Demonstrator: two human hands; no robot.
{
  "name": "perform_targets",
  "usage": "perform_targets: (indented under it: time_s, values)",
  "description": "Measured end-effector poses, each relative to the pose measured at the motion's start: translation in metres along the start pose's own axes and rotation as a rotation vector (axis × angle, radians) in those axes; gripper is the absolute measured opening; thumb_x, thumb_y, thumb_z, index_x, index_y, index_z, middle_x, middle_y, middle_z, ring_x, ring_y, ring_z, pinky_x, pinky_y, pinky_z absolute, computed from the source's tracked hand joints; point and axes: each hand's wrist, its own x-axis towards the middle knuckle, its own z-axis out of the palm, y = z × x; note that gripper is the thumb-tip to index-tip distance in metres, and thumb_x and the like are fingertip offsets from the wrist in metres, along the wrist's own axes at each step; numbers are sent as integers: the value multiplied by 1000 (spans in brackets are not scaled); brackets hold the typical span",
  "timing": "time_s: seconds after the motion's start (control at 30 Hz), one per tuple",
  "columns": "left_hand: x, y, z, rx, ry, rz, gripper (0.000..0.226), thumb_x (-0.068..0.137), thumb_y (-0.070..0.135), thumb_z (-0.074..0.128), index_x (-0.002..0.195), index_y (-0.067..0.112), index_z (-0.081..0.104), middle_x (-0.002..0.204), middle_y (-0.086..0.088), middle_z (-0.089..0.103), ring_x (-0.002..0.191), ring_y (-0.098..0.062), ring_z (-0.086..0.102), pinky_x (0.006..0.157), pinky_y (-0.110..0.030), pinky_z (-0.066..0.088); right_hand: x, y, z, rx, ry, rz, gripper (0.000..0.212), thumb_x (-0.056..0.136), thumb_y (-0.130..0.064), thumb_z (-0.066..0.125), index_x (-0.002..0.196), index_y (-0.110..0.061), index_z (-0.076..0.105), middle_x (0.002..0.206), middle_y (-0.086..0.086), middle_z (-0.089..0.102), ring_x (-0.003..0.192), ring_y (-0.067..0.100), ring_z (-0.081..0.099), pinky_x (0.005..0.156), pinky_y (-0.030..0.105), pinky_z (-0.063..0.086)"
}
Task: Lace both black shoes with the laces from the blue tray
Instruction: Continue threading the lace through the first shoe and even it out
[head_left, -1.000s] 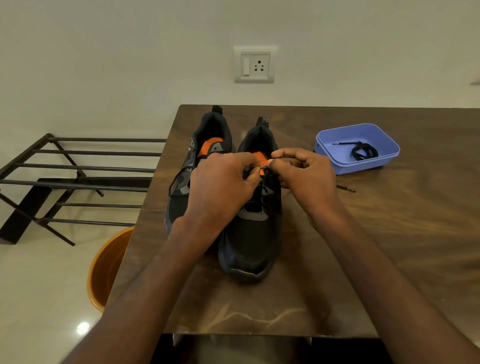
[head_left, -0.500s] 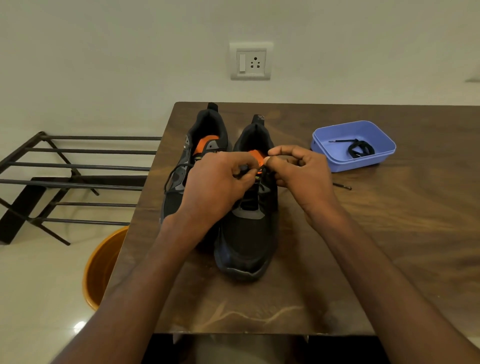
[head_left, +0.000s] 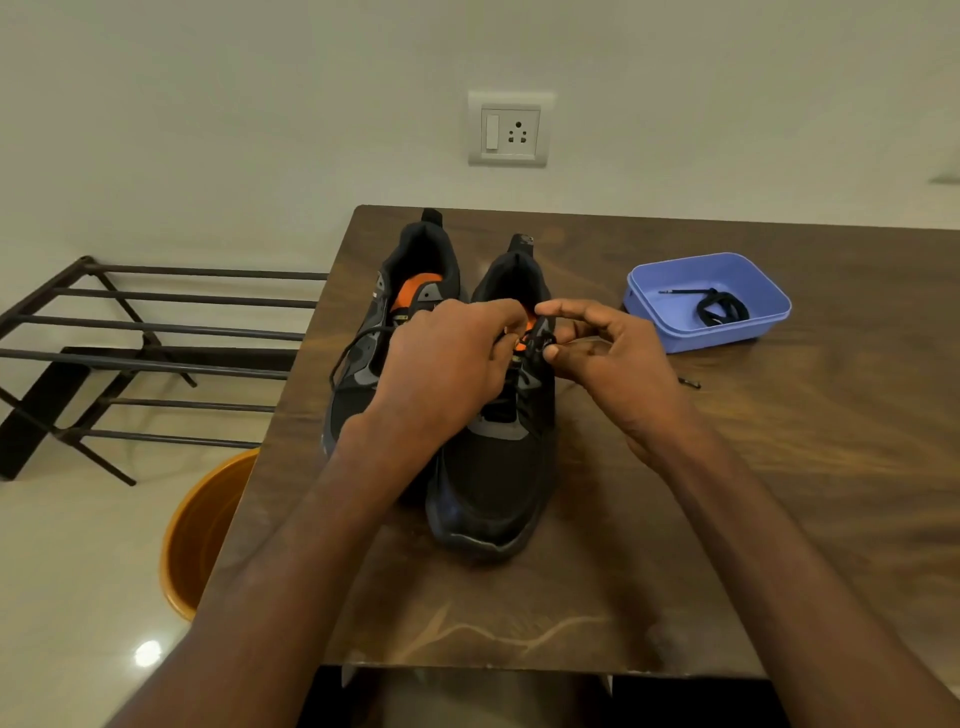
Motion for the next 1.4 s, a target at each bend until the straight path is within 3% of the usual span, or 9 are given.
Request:
perform_targets:
  time_s: [0.2,0.37,0.63,0.8,0.9,0.97,1.1,1.23,1.4]
  values:
    - [3,-10,-14,-13,-92,55,23,103,27,60,121,37,68,80,12,65,62,-6,55,57,-32,50,3,3,3,-8,9,-9,40,86,8,73,117,-17,74,85,8,59,79,24,62,90,45,62]
    - [0,-2,-4,2,-57,9,15,104,29,56,112,35,66,77,8,63,64,-10,55,55,-31,45,4,3,6,-27,37,-11,39,86,6,74,116,-18,73,84,7,61,95,41,68,89,44,62]
    - [3,22,-8,206,-75,-59,14,97,24,61,111,27,64,81,4,57,71,-20,56,61,-33,41,3,1,6,-49,58,16,37,86,2,76,113,-23,74,79,3,63,84,27,69,88,42,63]
    - [5,7,-14,91,-108,-16,26,99,18,59,112,36,73,81,6,67,65,-16,55,58,-34,49,1,1,8,-38,93,15,37,84,1,78,110,-24,75,91,15,71,97,34,70,87,47,62]
    - [4,1,-11,-18,-101,-51,23,102,20,58,102,36,74,77,7,67,63,-11,54,55,-30,44,1,2,8,-38,89,14,36,83,0,79,109,-25,76,81,10,67,85,35,69,86,51,62]
    - [4,1,-7,-24,-103,-94,20,103,23,56,99,35,71,77,7,64,66,-11,55,57,-32,44,1,3,9,-48,89,8,36,83,0,79,109,-25,75,79,5,65,77,24,65,85,48,62]
    - [2,17,-3,149,-75,-161,8,97,23,61,102,30,60,83,7,59,73,-17,57,60,-33,42,1,1,11,-86,86,-9,37,84,-2,78,110,-29,74,90,7,71,90,22,71,87,41,62]
    - [3,22,-8,200,-95,-102,12,96,23,63,106,30,62,82,8,55,74,-16,55,59,-29,38,0,-1,9,-55,83,-3,35,84,-2,78,110,-25,75,103,19,71,102,32,69,88,46,62]
    - [4,4,-9,-24,-111,-114,20,100,17,59,97,31,74,77,6,66,68,-11,58,61,-40,54,0,1,9,-41,72,1,35,84,-2,79,110,-25,74,81,12,63,77,22,62,84,52,62]
